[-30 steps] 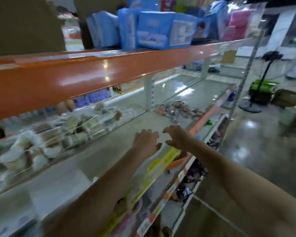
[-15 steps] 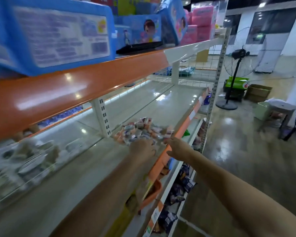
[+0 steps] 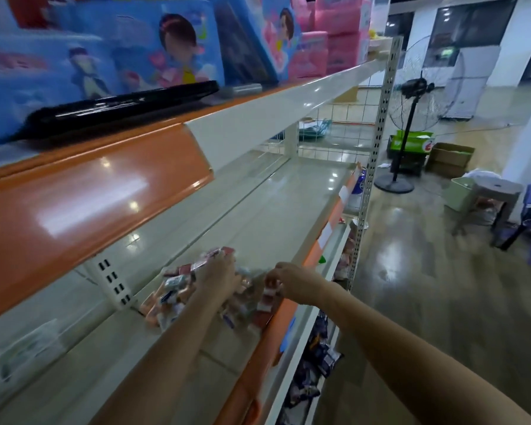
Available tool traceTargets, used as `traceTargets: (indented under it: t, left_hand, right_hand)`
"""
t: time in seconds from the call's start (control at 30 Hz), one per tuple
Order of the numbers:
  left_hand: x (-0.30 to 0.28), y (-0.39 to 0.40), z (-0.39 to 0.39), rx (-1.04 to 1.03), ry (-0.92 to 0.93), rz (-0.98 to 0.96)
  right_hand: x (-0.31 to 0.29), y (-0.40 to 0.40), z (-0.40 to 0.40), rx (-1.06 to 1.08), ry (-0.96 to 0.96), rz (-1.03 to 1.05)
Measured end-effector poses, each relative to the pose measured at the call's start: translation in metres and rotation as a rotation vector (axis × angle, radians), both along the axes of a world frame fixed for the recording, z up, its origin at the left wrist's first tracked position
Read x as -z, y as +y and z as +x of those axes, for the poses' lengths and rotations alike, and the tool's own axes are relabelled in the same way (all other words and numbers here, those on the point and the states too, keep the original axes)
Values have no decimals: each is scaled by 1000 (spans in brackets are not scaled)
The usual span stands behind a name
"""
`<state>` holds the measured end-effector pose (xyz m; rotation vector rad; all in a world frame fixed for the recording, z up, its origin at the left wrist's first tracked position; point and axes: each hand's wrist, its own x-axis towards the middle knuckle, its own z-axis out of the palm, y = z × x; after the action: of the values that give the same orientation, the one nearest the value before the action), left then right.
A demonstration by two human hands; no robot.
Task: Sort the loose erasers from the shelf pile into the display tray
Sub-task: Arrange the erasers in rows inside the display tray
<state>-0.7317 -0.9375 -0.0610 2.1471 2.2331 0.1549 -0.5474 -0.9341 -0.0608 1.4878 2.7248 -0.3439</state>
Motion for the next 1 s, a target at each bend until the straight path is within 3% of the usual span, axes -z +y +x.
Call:
traceTargets:
  t: [0.27, 0.67, 1.0]
  left_hand:
    - [0, 14, 10, -138, 26, -10]
    - [-7, -58, 28, -346, -383, 316]
    - [-14, -181, 21, -662, -589, 498]
  right_hand:
    - [1, 29, 8, -257, 20, -2]
    - [-4, 50, 19, -398, 461, -181]
    - [-23, -12, -31, -600, 717, -603]
